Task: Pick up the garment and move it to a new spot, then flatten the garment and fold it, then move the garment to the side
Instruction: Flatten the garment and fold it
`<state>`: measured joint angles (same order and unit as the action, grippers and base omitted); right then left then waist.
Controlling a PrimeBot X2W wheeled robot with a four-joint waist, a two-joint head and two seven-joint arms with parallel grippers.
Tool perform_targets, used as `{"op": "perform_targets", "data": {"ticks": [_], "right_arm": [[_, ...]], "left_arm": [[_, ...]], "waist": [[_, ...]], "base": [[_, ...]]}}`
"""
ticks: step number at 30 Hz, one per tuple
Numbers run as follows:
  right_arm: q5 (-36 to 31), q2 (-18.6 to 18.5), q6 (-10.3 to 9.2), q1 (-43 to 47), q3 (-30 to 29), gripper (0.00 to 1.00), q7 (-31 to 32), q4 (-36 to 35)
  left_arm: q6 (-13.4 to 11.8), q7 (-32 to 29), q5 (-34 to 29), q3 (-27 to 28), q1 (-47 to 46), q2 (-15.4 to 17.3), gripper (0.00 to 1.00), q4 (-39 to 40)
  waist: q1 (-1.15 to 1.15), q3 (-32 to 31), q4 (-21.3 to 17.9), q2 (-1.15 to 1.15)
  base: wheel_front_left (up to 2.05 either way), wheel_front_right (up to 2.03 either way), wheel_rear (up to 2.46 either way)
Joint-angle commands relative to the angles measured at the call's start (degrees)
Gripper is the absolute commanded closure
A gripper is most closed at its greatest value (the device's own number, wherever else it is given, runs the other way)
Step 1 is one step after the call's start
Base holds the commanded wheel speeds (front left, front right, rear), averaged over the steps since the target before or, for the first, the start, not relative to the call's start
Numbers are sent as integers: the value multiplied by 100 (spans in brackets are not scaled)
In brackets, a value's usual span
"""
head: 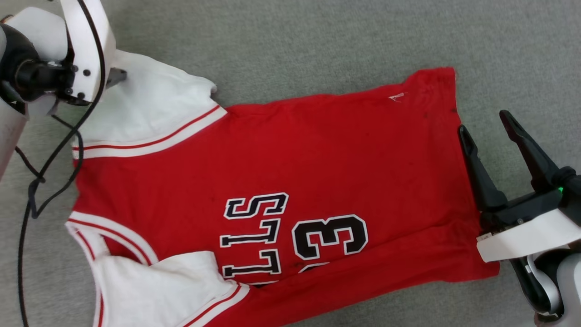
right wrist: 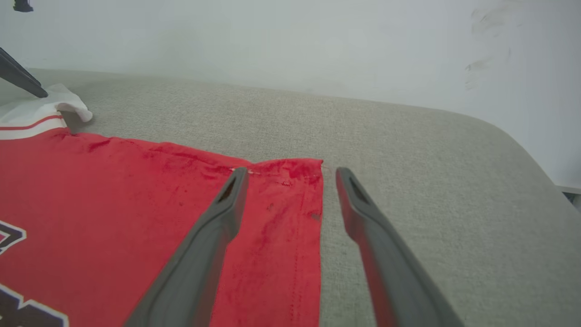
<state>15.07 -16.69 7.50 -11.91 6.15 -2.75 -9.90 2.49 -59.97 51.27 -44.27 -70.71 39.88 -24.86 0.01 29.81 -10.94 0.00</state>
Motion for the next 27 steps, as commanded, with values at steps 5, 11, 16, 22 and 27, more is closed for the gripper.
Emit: {"op": "perform_targets", "data": {"ticks": [5, 11, 16, 22, 27], "right_arm": [[38, 32, -3, -222, 81, 0, -137, 178], [65, -93, -3, -334, 28, 0, -133, 290], [36, -394, -3, -554, -100, 0, 159, 178], [332, -1222, -3, -1189, 172, 0, 1286, 155], [1040, -2145, -3, -1922, 875, 0, 2765, 488]], "left_arm": [[3, -271, -52, -186, 1, -24, 0, -367], [168, -313, -47, -363, 199, -25, 100, -485], [301, -27, -86, -372, 115, -131, 100, -348], [388, 344, -63, -414, 107, -307, 100, -193], [440, 583, 4, -450, 157, -403, 100, -7]], "waist": [[-1, 415, -277, 0], [-1, 312, -207, 0], [-1, -1, -1, 0], [-1, -388, 293, 0], [-1, -575, 529, 0]], "base": [[0, 0, 0], [0, 0, 0], [0, 0, 0], [0, 0, 0], [0, 0, 0]]}}
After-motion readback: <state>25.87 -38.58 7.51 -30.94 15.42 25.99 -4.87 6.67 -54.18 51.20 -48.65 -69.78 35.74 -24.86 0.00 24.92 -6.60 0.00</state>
